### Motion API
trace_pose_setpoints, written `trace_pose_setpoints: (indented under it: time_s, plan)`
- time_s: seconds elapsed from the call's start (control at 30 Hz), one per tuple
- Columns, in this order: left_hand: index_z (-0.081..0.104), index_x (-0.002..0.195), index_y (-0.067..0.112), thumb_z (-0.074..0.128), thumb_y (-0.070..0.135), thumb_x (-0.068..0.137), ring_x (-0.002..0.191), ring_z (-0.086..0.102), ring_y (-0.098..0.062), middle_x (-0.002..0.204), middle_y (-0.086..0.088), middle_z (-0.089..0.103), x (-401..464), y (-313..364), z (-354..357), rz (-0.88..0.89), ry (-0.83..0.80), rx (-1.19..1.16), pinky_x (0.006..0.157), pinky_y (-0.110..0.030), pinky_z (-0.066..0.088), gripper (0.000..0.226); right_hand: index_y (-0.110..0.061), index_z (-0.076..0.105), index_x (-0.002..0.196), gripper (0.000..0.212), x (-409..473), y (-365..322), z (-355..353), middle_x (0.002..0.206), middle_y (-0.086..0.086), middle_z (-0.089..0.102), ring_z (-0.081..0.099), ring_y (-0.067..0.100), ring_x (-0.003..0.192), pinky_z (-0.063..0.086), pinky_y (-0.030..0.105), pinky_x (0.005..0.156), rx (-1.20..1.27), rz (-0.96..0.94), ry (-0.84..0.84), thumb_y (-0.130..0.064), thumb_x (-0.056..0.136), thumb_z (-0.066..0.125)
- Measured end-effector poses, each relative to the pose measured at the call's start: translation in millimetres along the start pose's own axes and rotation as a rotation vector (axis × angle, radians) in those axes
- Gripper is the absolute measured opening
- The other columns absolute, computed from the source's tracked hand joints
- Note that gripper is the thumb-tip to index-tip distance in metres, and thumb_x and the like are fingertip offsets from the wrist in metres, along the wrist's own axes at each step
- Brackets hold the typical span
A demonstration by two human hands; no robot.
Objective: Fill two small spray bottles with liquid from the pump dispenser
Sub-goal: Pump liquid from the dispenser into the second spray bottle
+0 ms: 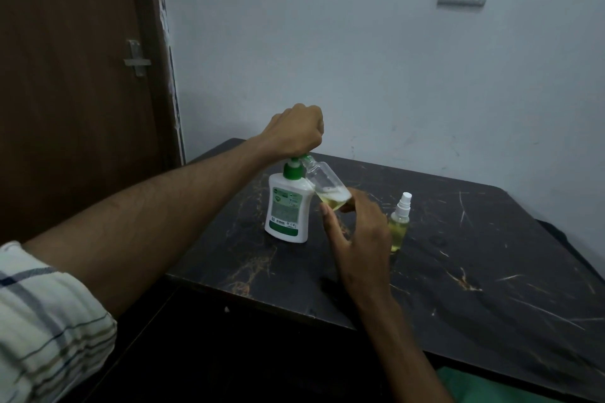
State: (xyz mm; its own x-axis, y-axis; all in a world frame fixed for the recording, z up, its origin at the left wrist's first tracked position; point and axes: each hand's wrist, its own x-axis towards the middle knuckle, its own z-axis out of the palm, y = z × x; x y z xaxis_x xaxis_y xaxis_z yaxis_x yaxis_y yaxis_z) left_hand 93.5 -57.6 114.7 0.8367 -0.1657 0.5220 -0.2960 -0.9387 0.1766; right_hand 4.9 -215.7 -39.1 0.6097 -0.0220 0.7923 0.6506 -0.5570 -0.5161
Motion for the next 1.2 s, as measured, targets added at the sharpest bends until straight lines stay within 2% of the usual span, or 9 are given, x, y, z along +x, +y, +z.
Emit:
trace_pose_setpoints:
  time_s: [0.13, 0.37, 0.53, 0.63, 0.7, 0.77, 0.97, 1.13, 1.2]
  plan:
    - [0.060, 0.090, 0.017, 0.052, 0.007, 0.092, 0.080, 0.062, -0.021, 0.095, -0.004, 0.068, -2.0, -1.9, 2.3, -0.012, -0.018, 0.001, 0.070, -0.037, 0.049, 0.012, -0.021, 0.063, 0.122, 0.032, -1.4, 0.5, -1.0, 0.106, -0.009, 0.063, 0.056, 0.008, 0.094, 0.053, 0.038, 0.085, 0.000, 0.000, -0.005, -0.045, 0.100, 0.062]
    - [0.061, 0.093, 0.017, 0.052, 0.009, 0.090, 0.087, 0.065, -0.026, 0.098, -0.004, 0.068, -0.9, -1.6, -0.1, -0.027, -0.038, 0.003, 0.078, -0.043, 0.057, 0.012, -0.020, 0.063, 0.122, 0.036, -0.8, 0.9, -0.3, 0.106, -0.010, 0.063, 0.056, 0.007, 0.094, 0.052, 0.035, 0.083, 0.001, 0.007, -0.006, -0.048, 0.100, 0.059]
    - [0.063, 0.097, 0.014, 0.052, 0.008, 0.090, 0.088, 0.065, -0.027, 0.102, -0.005, 0.069, -2.2, -0.2, -1.4, -0.025, -0.045, 0.002, 0.078, -0.043, 0.055, 0.014, -0.020, 0.063, 0.123, 0.037, -0.9, 0.6, -1.0, 0.107, -0.007, 0.064, 0.056, 0.007, 0.095, 0.053, 0.035, 0.084, 0.010, 0.004, -0.007, -0.048, 0.100, 0.060]
    - [0.060, 0.087, 0.017, 0.052, 0.006, 0.087, 0.085, 0.064, -0.026, 0.099, -0.004, 0.068, 0.9, 1.4, -3.4, -0.012, -0.048, 0.014, 0.071, -0.038, 0.048, 0.013, -0.019, 0.063, 0.121, 0.035, -1.2, 1.7, -1.2, 0.106, -0.008, 0.063, 0.055, 0.007, 0.094, 0.052, 0.037, 0.083, -0.002, 0.006, 0.000, -0.047, 0.101, 0.060]
    - [0.054, 0.074, 0.021, 0.052, 0.005, 0.086, 0.079, 0.064, -0.024, 0.094, -0.005, 0.070, 2.5, 0.7, -0.8, -0.014, -0.057, 0.013, 0.067, -0.037, 0.050, 0.020, -0.021, 0.062, 0.122, 0.033, -0.8, 3.1, 0.0, 0.107, -0.009, 0.062, 0.055, 0.008, 0.095, 0.053, 0.038, 0.084, -0.005, 0.007, -0.009, -0.046, 0.101, 0.060]
    - [0.050, 0.070, 0.024, 0.052, 0.005, 0.086, 0.075, 0.063, -0.022, 0.091, -0.005, 0.070, 1.6, -0.4, 1.7, -0.018, -0.065, 0.005, 0.067, -0.037, 0.052, 0.026, -0.022, 0.061, 0.123, 0.032, -0.8, 3.3, 0.5, 0.108, -0.010, 0.062, 0.056, 0.008, 0.096, 0.053, 0.039, 0.084, 0.001, 0.006, -0.012, -0.046, 0.101, 0.060]
    - [0.061, 0.093, 0.017, 0.054, 0.008, 0.090, 0.083, 0.064, -0.023, 0.095, -0.003, 0.068, 1.9, -0.4, 1.1, -0.006, -0.044, 0.021, 0.074, -0.041, 0.056, 0.012, -0.022, 0.062, 0.124, 0.035, -2.1, 4.4, -0.2, 0.109, -0.008, 0.063, 0.057, 0.010, 0.097, 0.053, 0.040, 0.085, -0.006, 0.011, -0.020, -0.048, 0.101, 0.059]
    - [0.063, 0.093, 0.014, 0.053, 0.006, 0.090, 0.084, 0.065, -0.024, 0.096, -0.004, 0.068, 0.8, -1.0, 0.6, -0.015, -0.063, 0.018, 0.073, -0.040, 0.055, 0.012, -0.022, 0.061, 0.126, 0.037, -2.2, 4.5, 0.9, 0.111, -0.009, 0.063, 0.057, 0.009, 0.100, 0.053, 0.038, 0.086, -0.001, 0.017, -0.020, -0.049, 0.101, 0.059]
    - [0.059, 0.085, 0.017, 0.053, 0.006, 0.088, 0.082, 0.065, -0.023, 0.096, -0.005, 0.069, 0.4, 1.1, -2.6, 0.006, -0.082, 0.040, 0.069, -0.038, 0.053, 0.013, -0.023, 0.061, 0.125, 0.037, -2.8, 2.4, -0.8, 0.109, -0.013, 0.060, 0.056, 0.008, 0.099, 0.052, 0.034, 0.085, 0.006, 0.005, -0.009, -0.051, 0.102, 0.057]
